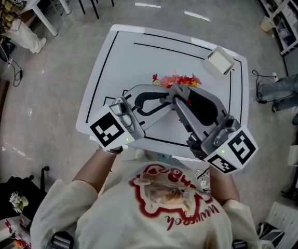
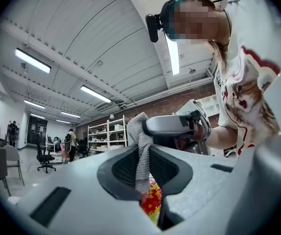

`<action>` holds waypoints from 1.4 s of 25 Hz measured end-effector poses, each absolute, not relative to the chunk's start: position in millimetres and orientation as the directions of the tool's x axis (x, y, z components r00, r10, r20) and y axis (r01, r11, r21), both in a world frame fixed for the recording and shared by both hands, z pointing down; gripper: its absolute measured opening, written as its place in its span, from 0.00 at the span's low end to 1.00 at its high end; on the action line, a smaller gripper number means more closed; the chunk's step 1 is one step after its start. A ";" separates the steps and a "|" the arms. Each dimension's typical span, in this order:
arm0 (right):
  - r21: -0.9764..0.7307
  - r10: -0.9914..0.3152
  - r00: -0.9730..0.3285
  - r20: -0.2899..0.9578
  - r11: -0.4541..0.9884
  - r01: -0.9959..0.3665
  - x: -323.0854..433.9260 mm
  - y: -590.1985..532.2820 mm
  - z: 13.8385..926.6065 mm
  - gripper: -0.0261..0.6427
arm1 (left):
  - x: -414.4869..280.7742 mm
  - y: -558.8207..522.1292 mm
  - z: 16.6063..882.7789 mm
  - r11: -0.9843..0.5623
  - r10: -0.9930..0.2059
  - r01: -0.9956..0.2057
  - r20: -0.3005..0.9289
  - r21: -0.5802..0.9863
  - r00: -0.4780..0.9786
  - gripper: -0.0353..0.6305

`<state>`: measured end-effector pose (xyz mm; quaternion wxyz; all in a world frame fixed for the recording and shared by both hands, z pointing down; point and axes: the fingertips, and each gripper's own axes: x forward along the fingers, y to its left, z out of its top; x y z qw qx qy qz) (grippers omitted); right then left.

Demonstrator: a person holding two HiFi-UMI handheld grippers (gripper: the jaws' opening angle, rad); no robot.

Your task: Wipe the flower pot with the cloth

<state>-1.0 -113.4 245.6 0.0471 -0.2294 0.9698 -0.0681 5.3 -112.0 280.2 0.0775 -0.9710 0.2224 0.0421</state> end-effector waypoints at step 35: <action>-0.196 -0.786 -0.618 0.015 0.604 -0.773 133.8 -206.6 283.7 0.04 | -3.2 -284.9 361.7 -0.938 -0.290 -0.282 0.013 -0.199 0.957 0.12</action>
